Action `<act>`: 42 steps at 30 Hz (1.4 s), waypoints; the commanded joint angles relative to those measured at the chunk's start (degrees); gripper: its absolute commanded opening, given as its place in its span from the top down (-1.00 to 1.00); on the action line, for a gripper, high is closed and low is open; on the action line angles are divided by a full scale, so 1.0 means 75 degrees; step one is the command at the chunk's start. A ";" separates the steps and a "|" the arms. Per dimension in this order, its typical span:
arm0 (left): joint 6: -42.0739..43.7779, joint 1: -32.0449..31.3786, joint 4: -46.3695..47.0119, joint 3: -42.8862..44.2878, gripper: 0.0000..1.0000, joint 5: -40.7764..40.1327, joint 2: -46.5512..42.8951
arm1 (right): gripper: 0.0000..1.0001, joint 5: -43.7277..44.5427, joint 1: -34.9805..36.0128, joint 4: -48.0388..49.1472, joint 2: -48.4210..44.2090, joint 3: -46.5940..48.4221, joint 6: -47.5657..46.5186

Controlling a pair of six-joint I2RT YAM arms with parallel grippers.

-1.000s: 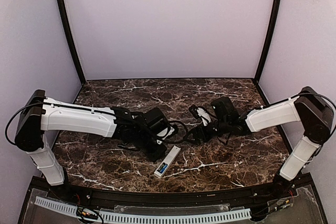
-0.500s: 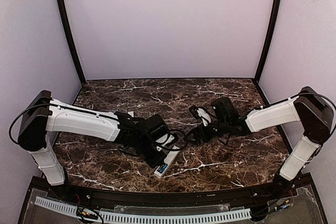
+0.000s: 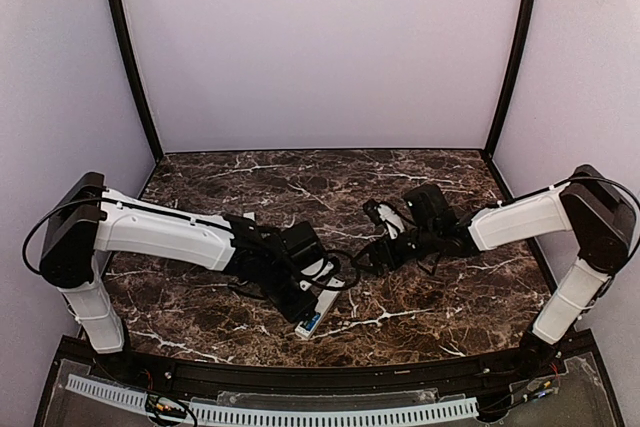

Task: Load the batteries into the remote control
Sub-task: Move the battery cover to the center of the board.

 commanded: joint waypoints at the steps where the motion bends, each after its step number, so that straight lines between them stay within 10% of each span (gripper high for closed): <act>1: 0.0011 0.0271 -0.0414 0.0503 0.14 -0.0937 -0.0781 | -0.72 0.0145 -0.0162 0.0024 -0.0557 -0.0087 -0.0012; 10: -0.0507 0.2173 0.0260 0.0091 -0.81 -0.2201 -0.2011 | -0.97 0.1416 -0.0307 -0.0150 -0.2530 -0.0270 0.0002; 15: -0.1310 0.3024 0.0173 0.0034 -0.96 -0.3091 -0.1571 | -0.97 0.1473 -0.0478 -0.0140 -0.3283 -0.0449 0.0226; 30: -0.0824 0.3802 -0.0364 0.0813 -0.58 -0.2281 0.0016 | -0.97 0.0533 -0.0741 -0.0182 -0.3152 -0.0658 0.0229; 42: 0.0520 0.5133 -0.0294 0.3613 -0.41 -0.0706 0.1933 | -0.91 -0.0187 -0.0781 0.0047 -0.2783 -0.0674 0.0303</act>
